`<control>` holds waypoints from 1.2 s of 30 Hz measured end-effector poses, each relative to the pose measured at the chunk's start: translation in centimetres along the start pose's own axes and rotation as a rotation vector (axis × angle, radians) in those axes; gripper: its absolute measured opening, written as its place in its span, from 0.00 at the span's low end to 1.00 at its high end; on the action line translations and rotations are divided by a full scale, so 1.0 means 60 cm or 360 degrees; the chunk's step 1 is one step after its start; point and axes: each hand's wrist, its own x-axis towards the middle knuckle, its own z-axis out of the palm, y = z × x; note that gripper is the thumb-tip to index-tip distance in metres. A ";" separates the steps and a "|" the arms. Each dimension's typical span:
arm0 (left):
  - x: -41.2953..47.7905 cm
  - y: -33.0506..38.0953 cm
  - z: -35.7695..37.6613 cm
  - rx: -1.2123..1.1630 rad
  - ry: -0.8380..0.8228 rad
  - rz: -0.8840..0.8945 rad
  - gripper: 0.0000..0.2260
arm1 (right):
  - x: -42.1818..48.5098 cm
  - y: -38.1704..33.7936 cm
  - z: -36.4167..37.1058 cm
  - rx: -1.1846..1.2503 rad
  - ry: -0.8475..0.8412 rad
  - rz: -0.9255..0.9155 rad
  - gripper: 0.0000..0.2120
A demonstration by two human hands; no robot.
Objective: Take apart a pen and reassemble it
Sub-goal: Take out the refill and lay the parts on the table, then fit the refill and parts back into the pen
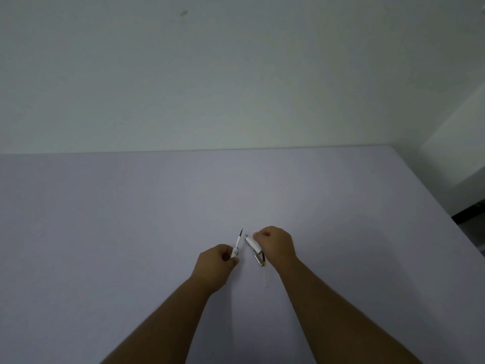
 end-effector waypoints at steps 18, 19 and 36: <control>-0.010 -0.002 -0.012 -0.0086 -0.0042 -0.0005 0.13 | -0.028 -0.003 0.035 -0.0249 0.0077 -0.0174 0.12; -0.011 -0.001 -0.013 -0.0080 -0.0044 -0.0010 0.13 | -0.024 -0.012 0.029 -0.0001 0.0084 -0.0098 0.10; -0.040 0.031 -0.015 -0.0007 -0.0038 0.0040 0.12 | -0.039 -0.053 -0.018 0.0793 -0.0021 0.0006 0.07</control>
